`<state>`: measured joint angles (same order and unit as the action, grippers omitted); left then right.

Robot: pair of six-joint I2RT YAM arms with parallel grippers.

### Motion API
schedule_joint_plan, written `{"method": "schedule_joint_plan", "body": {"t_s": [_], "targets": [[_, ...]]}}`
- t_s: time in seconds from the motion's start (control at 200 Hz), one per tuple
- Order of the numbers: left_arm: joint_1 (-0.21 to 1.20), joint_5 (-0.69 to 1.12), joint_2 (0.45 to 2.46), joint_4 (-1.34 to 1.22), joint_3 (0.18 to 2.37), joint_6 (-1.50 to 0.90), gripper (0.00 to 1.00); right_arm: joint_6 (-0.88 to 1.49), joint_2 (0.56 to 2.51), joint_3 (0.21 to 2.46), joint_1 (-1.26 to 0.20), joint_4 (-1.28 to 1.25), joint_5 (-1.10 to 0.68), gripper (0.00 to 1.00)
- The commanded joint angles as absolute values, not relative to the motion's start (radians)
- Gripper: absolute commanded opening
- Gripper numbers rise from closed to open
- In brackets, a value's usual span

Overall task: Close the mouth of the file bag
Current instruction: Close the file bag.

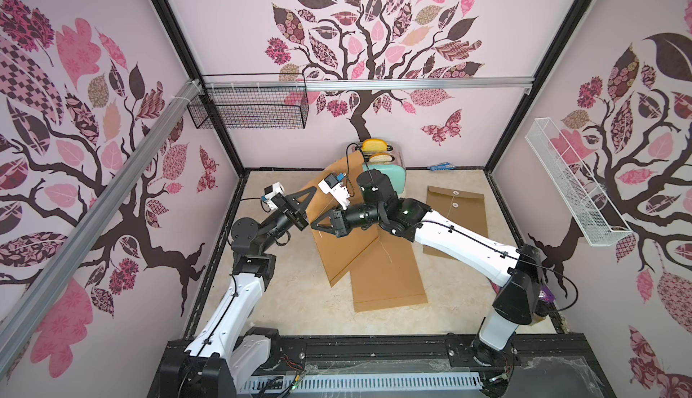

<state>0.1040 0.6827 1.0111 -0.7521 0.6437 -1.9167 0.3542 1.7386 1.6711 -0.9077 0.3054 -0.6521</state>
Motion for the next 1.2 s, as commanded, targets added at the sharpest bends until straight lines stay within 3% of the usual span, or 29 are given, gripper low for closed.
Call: {"method": "schedule_joint_plan", "body": {"t_s": [0.0,0.225,0.7,0.94,1.195], "targets": [[0.11,0.67,1.0,-0.831,0.641,-1.953,0.0,0.341,1.755,1.661,-0.927,0.297,-0.669,0.0],[0.11,0.616,1.046,-1.045,0.608,-2.136,0.0,0.319,1.705,1.572,-0.926,0.242,-0.639,0.0],[0.113,0.532,1.022,-1.14,0.579,-2.28,0.0,0.291,1.623,1.446,-0.916,0.155,-0.564,0.0],[0.115,0.522,1.016,-1.166,0.582,-2.312,0.0,0.37,1.597,1.341,-0.835,0.039,-0.644,0.0],[0.159,0.5,1.008,-1.169,0.567,-2.312,0.0,0.331,1.597,1.389,-0.759,0.141,-0.65,0.0]]}}
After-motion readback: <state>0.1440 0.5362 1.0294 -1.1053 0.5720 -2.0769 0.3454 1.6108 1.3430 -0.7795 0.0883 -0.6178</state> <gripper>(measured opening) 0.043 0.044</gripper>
